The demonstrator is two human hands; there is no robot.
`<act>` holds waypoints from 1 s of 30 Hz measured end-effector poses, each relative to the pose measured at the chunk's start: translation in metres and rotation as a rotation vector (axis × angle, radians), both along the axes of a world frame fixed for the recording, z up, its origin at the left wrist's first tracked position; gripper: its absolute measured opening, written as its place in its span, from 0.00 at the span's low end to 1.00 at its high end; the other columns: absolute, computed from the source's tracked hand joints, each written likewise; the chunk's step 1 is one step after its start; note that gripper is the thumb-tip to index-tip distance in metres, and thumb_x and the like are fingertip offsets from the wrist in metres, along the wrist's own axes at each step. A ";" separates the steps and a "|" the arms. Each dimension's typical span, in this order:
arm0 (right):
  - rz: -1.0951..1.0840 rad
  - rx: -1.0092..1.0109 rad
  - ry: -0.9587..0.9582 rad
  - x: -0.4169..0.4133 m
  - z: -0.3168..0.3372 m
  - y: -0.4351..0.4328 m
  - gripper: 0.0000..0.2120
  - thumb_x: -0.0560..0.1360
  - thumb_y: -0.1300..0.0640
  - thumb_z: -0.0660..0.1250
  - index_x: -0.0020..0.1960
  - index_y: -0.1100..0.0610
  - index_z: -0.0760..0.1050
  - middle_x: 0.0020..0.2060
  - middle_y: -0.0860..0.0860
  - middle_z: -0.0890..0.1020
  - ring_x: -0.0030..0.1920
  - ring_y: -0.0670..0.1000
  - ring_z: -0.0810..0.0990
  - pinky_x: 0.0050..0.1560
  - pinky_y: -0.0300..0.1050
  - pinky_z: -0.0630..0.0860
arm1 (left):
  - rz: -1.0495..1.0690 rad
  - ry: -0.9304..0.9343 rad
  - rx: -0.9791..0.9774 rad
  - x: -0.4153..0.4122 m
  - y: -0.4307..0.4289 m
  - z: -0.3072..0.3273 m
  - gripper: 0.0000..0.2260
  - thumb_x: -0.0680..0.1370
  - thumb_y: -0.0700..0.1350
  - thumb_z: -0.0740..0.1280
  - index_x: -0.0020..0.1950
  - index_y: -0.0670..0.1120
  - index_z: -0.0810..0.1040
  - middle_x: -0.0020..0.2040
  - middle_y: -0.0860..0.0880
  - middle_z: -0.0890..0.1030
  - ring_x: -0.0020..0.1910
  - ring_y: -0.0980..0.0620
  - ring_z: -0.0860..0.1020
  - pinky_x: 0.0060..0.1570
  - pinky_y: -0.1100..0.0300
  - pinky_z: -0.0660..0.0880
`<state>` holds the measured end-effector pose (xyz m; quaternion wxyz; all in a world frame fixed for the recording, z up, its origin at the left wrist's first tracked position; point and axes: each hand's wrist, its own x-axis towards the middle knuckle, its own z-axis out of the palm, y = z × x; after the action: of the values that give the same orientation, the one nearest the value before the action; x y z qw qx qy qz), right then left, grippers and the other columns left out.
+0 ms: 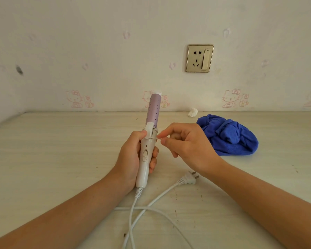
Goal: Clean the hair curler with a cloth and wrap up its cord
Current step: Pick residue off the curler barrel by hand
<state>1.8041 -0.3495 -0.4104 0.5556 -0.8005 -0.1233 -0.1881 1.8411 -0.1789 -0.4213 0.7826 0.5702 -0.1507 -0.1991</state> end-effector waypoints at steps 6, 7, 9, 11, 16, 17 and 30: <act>-0.091 -0.026 -0.014 -0.002 0.005 0.002 0.07 0.76 0.66 0.71 0.44 0.56 0.84 0.22 0.57 0.72 0.25 0.51 0.68 0.29 0.37 0.69 | 0.050 -0.017 0.013 0.002 0.000 -0.002 0.21 0.75 0.57 0.63 0.58 0.41 0.77 0.33 0.44 0.77 0.25 0.49 0.72 0.23 0.58 0.71; -0.087 -0.052 -0.009 -0.003 0.005 0.004 0.06 0.77 0.65 0.71 0.45 0.56 0.84 0.23 0.58 0.73 0.24 0.49 0.69 0.29 0.37 0.70 | 0.055 -0.022 0.018 0.002 -0.001 -0.003 0.21 0.75 0.57 0.63 0.58 0.41 0.77 0.34 0.44 0.77 0.25 0.49 0.72 0.23 0.58 0.71; -0.070 -0.093 -0.001 -0.006 0.003 0.011 0.04 0.78 0.64 0.71 0.47 0.57 0.83 0.25 0.60 0.76 0.24 0.47 0.70 0.29 0.40 0.70 | 0.057 -0.039 0.033 0.002 -0.001 -0.004 0.22 0.76 0.56 0.64 0.58 0.40 0.78 0.34 0.44 0.77 0.25 0.49 0.72 0.24 0.58 0.71; -0.084 -0.094 0.003 -0.007 0.002 0.014 0.04 0.78 0.64 0.71 0.48 0.57 0.83 0.25 0.60 0.75 0.25 0.50 0.69 0.31 0.43 0.70 | 0.061 -0.049 0.046 0.003 -0.001 -0.004 0.21 0.76 0.56 0.64 0.58 0.40 0.78 0.34 0.45 0.77 0.25 0.49 0.72 0.24 0.58 0.71; -0.074 -0.036 0.049 -0.005 0.008 0.007 0.06 0.77 0.65 0.71 0.44 0.56 0.83 0.23 0.55 0.74 0.25 0.52 0.69 0.29 0.41 0.69 | 0.075 -0.025 0.048 0.003 0.000 -0.005 0.22 0.75 0.57 0.64 0.57 0.41 0.78 0.33 0.44 0.77 0.24 0.49 0.72 0.23 0.59 0.70; -0.057 -0.022 0.056 -0.007 0.007 0.009 0.06 0.77 0.66 0.71 0.45 0.57 0.83 0.23 0.54 0.74 0.24 0.50 0.70 0.29 0.39 0.69 | 0.079 -0.025 0.051 0.001 0.000 -0.005 0.21 0.75 0.57 0.63 0.55 0.41 0.79 0.33 0.44 0.77 0.24 0.49 0.71 0.24 0.59 0.69; 0.023 0.151 0.134 -0.010 -0.003 0.016 0.05 0.77 0.69 0.71 0.47 0.61 0.83 0.21 0.49 0.74 0.22 0.45 0.69 0.29 0.36 0.69 | 0.051 0.018 0.041 -0.004 0.006 -0.010 0.22 0.72 0.60 0.62 0.48 0.42 0.78 0.33 0.44 0.76 0.24 0.48 0.71 0.25 0.58 0.70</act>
<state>1.7939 -0.3339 -0.4133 0.6234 -0.7657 -0.0803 -0.1365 1.8376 -0.1730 -0.4309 0.7769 0.5880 -0.1251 -0.1872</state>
